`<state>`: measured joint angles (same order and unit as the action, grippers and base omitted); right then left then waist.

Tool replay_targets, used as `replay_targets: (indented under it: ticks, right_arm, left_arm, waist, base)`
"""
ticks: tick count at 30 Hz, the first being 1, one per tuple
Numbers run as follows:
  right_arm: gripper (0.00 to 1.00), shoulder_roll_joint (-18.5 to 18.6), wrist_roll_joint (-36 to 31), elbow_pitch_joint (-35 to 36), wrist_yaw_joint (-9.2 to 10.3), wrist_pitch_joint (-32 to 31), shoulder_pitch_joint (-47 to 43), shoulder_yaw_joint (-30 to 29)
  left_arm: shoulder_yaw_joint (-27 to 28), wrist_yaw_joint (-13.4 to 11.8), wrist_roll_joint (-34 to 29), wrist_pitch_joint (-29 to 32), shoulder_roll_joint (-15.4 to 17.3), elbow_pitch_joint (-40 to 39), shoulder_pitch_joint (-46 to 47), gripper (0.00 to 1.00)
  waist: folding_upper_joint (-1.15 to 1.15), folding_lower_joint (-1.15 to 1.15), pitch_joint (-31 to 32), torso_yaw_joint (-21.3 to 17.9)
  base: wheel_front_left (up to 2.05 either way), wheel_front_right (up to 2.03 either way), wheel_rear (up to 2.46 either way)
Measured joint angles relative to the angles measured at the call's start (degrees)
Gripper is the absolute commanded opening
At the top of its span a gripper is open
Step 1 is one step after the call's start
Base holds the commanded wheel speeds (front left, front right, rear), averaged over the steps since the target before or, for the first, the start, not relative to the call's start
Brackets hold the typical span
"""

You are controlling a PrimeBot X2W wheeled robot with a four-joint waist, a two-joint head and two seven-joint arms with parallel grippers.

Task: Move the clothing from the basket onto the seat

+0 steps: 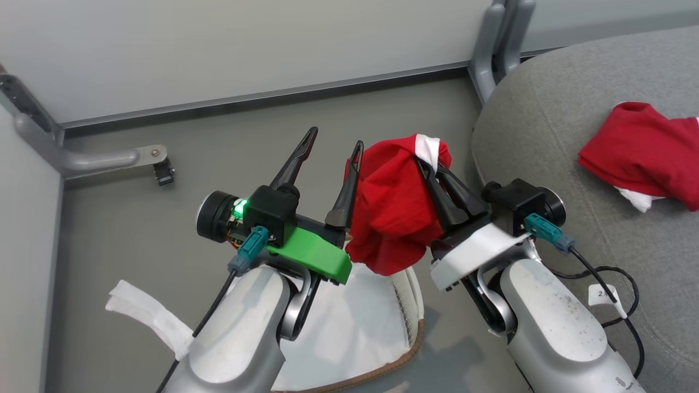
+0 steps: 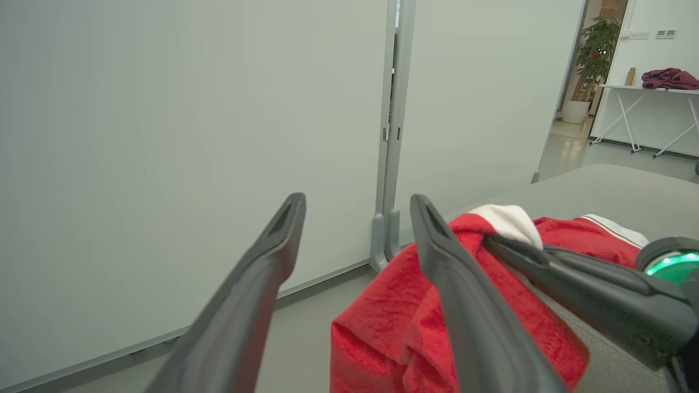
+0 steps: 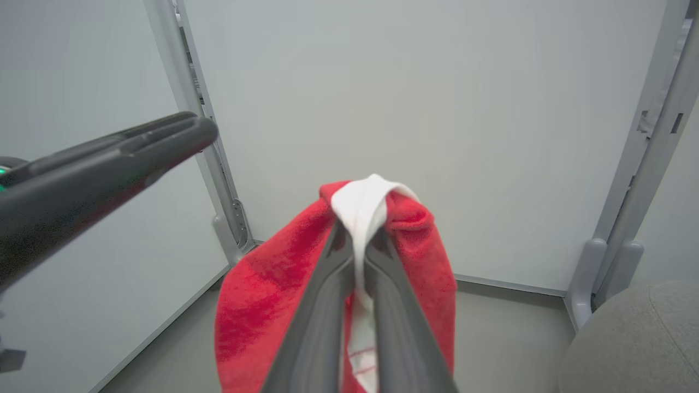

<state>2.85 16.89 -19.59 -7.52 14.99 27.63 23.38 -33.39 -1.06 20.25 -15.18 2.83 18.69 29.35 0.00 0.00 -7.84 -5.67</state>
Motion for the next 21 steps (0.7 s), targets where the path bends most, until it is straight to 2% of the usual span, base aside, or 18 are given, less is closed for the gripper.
replay_targets:
  ticks: [13,21]
  right_arm:
    - [0.0,-0.01,-0.68,6.97,0.0,0.01,-4.21,-4.57]
    - [0.0,0.08,-1.99,10.11,0.0,0.01,-7.0,-9.8]
  left_arm:
    - [3.45,3.08,-5.41,0.0,-0.02,1.3,-2.71,1.0]
    - [1.64,4.68,-5.9,0.0,-0.14,1.83,-2.89,1.0]
  waist:
    - [0.0,0.0,-1.13,-14.33]
    - [0.0,0.0,-2.79,-22.71]
  base:
    - [0.0,0.0,0.0]
    - [0.0,0.0,0.0]
